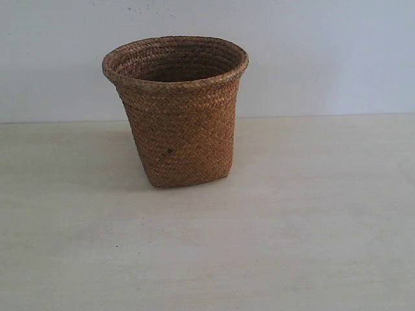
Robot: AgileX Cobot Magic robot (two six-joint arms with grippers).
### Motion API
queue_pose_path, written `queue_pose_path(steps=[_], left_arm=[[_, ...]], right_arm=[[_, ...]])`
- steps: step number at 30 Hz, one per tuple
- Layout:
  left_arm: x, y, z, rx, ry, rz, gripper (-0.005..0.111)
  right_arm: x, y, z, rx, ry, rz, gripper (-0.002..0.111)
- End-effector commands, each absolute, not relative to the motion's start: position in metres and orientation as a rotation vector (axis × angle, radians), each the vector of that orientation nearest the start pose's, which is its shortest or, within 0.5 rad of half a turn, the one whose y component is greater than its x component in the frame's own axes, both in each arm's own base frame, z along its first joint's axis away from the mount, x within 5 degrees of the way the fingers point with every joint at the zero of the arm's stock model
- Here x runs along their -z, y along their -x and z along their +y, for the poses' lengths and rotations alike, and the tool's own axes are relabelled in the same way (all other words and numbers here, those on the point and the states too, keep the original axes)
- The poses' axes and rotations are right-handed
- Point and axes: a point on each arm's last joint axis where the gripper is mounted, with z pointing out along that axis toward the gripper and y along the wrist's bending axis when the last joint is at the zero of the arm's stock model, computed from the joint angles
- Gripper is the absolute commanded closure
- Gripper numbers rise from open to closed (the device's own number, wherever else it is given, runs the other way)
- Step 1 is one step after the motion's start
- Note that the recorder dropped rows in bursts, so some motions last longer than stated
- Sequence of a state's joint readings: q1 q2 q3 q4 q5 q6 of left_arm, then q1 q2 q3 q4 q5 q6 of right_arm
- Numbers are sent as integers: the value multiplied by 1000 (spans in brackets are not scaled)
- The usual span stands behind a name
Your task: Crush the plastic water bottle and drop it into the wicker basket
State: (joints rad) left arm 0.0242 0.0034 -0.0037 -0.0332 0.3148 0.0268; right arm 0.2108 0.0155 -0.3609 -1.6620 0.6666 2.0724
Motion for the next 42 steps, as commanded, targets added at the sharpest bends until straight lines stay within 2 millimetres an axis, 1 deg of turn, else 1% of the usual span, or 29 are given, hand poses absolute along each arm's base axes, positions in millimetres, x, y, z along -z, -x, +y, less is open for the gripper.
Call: queue_pose_path(steps=[1,8,10,11,12,15,17,20,23,26,28,30,35,36,39,41,42], left_arm=[[-186,-54,1,-2,31,1787,103],[-186,-54,1,-2,31,1787,103],[-186,-54,1,-2,31,1787,103],[-186,-54,1,-2,31,1787,103],[-186,-54,1,-2,31,1787,103],[-186,-54,1,-2,31,1787,103],[-186,-54,1,-2,31,1787,103],[-186,-54,1,-2,31,1787,103],[-186,-54,1,-2,31,1787,103],[-186,-54,1,-2,31,1787,103],[-186,-54,1,-2,31,1787,103],[-186,-54,1,-2,31,1787,103],[-186,-54,1,-2,31,1787,103],[-186,-54,1,-2,31,1787,103],[-186,-54,1,-2,31,1787,103],[-186,-54,1,-2,31,1787,103],[-186,-54,1,-2,31,1787,103]], right_arm=[[-326,-11,-55,-163,-674,963,108],[-326,-11,-55,-167,-674,964,108],[-322,-14,-52,-237,-698,1009,108],[-315,-18,-47,-317,-721,1090,108],[-310,-22,-41,-337,-681,1148,108],[-298,-33,-20,-326,-417,1253,108],[-285,-39,-6,-348,-267,1291,108],[-259,-47,5,-404,-187,1354,108],[-227,-54,12,-450,-140,1440,108],[-216,-55,13,-454,-139,1474,108],[-216,-55,14,-469,-146,1473,108],[-218,-55,16,-542,-173,1460,108],[-221,-53,23,-601,-96,1439,108],[-221,-53,23,-585,-87,1432,108],[-222,-54,14,-529,-179,1405,108],[-215,-57,7,-491,-285,1456,108],[-213,-57,6,-456,-270,1478,108]])
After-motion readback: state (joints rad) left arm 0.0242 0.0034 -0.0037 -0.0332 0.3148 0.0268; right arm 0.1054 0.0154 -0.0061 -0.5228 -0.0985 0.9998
